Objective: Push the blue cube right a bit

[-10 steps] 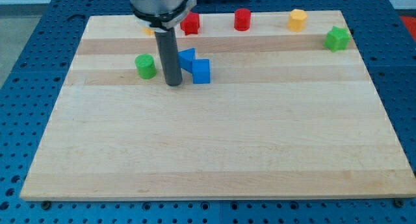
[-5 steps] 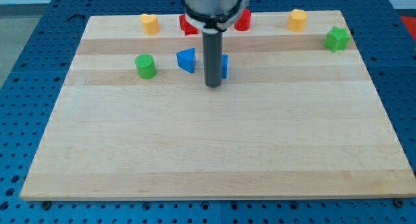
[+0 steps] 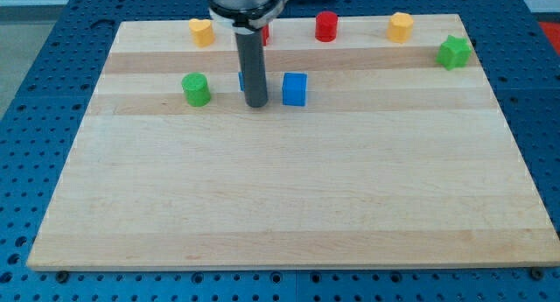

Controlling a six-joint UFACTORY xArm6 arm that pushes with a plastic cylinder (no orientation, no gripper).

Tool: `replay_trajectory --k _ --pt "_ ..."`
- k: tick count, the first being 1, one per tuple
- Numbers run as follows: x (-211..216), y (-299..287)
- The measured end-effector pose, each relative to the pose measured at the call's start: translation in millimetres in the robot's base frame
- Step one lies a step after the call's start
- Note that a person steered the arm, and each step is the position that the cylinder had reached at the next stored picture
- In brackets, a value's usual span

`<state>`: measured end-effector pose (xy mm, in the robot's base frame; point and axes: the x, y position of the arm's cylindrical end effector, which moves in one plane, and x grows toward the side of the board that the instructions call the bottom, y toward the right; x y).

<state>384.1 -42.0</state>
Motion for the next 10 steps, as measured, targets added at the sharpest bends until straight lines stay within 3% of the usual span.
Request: replay_trajectory --k 4,7,10 --pt "0.0 39.7" --pt "-42.7 40.9" --pt "-36.7 45.5"
